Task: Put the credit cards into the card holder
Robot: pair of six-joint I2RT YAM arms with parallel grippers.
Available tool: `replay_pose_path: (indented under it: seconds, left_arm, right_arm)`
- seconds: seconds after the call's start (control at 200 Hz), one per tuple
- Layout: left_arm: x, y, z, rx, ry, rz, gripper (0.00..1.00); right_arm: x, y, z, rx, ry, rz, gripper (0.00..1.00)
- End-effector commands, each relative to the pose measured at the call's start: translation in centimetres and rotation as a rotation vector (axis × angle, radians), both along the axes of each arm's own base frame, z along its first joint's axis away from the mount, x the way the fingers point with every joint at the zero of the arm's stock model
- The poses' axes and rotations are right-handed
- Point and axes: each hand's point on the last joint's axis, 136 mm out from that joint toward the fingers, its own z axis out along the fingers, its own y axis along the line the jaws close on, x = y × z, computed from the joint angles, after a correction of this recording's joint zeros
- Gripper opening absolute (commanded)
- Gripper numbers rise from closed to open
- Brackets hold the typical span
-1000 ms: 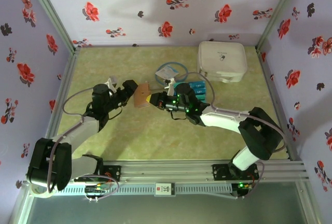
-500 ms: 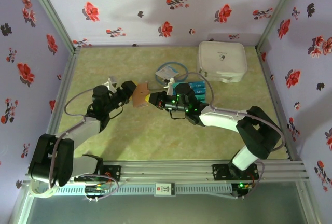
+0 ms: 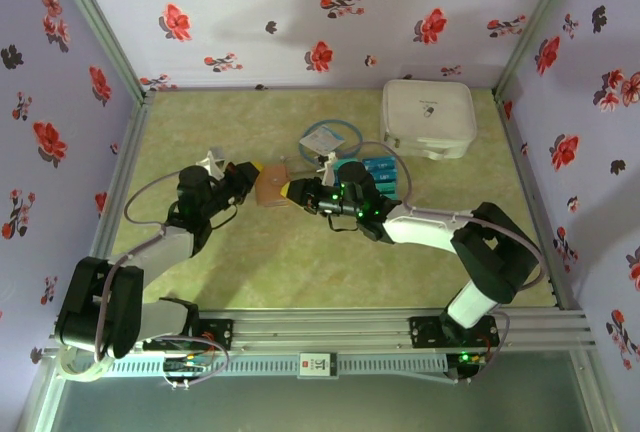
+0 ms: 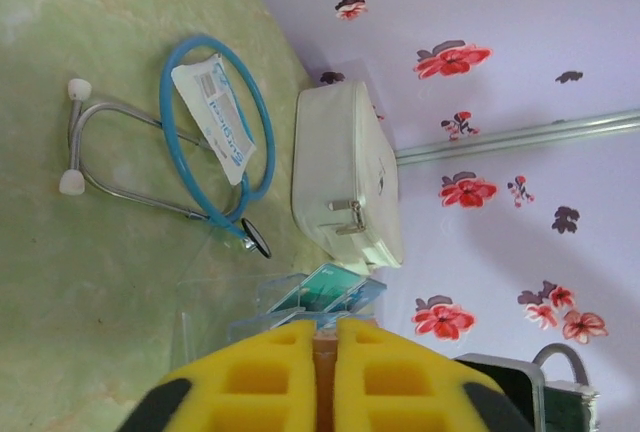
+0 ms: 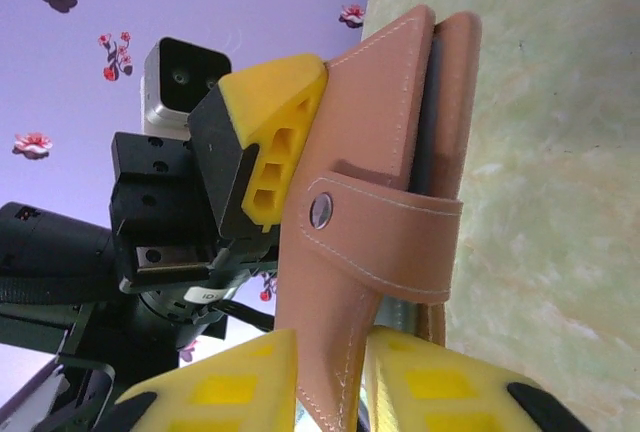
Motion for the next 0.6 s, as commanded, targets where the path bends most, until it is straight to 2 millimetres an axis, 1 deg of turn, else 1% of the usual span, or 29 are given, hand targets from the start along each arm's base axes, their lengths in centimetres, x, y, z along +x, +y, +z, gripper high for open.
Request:
replay_pose_path:
  seconds: [0.0, 0.055, 0.16, 0.285, 0.35, 0.41, 0.475, 0.59]
  left_arm:
    - [-0.2, -0.1, 0.4, 0.013, -0.041, -0.017, 0.0]
    - [-0.3, -0.1, 0.4, 0.023, -0.044, -0.019, 0.0]
    - [-0.5, 0.1, 0.3, 0.059, -0.05, -0.027, 0.0]
    - [-0.8, 0.2, -0.1, 0.123, -0.05, -0.04, 0.0]
    - [-0.9, 0.3, -0.3, 0.153, -0.045, -0.042, 0.0]
    - [-1.0, 0.4, -0.4, 0.169, -0.045, -0.043, 0.0]
    - [-1.0, 0.5, -0.5, 0.18, -0.044, -0.043, 0.0]
    - [-1.1, 0.5, -0.6, 0.183, -0.04, -0.042, 0.0]
  right_arm:
    - [0.2, -1.2, -0.3, -0.035, -0.013, -0.019, 0.34]
    - [0.4, -2.0, -0.6, -0.07, -0.016, -0.038, 0.4]
    - [0.9, -4.0, -1.3, -0.183, -0.042, -0.077, 0.45]
    - [1.2, -6.3, -2.3, -0.434, -0.112, -0.098, 0.51]
    - [1.7, -7.1, -2.1, -0.542, -0.158, -0.107, 0.53]
    - [1.9, -7.1, -1.9, -0.626, -0.196, -0.096, 0.56]
    - [2.0, -6.6, -1.4, -0.699, -0.246, -0.077, 0.58]
    - [2.0, -4.5, -1.2, -0.789, -0.308, -0.026, 0.6]
